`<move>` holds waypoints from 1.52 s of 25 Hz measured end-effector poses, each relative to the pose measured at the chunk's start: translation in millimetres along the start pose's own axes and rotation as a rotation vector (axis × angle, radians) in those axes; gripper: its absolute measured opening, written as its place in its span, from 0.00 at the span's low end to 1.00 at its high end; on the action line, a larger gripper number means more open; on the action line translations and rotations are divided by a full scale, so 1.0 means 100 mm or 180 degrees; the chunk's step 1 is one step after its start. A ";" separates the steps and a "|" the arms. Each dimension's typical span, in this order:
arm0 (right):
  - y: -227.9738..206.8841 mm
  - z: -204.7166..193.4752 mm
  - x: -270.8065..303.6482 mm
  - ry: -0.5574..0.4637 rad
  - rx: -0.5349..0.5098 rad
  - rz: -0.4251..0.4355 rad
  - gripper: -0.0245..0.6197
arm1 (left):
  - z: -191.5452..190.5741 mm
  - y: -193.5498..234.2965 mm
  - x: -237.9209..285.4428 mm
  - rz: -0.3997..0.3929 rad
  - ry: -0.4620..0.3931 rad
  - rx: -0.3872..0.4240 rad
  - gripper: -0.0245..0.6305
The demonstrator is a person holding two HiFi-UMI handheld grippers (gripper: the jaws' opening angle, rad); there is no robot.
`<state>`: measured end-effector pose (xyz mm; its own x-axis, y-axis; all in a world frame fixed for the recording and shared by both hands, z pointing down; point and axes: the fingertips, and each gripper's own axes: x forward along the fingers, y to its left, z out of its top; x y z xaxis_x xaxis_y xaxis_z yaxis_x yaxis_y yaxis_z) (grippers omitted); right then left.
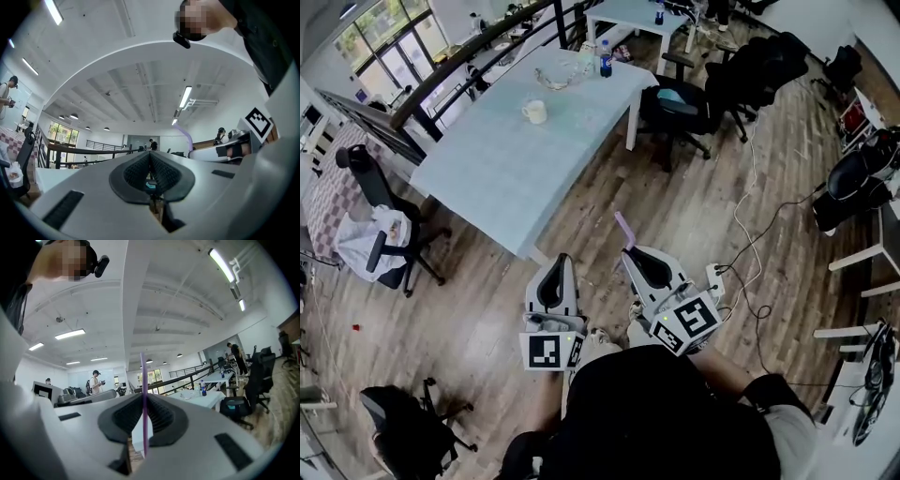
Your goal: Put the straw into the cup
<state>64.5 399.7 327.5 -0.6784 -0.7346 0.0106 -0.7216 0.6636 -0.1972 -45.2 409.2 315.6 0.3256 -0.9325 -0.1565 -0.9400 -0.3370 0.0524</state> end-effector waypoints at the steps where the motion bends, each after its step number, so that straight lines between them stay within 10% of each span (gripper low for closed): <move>1: 0.00 0.01 -0.01 -0.0009 -0.0003 -0.0002 0.10 | 0.00 -0.02 0.01 -0.0021 0.0001 0.0002 0.06; 38: -1.66 0.29 -0.07 -0.0012 -0.0015 0.0195 0.10 | -0.44 -0.76 1.35 0.0293 0.0044 -0.0065 0.06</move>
<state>193.0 291.2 331.6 -0.7208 -0.6931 -0.0051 -0.6794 0.7079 -0.1929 75.0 302.8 333.7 0.2395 -0.9613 -0.1364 -0.9638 -0.2523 0.0860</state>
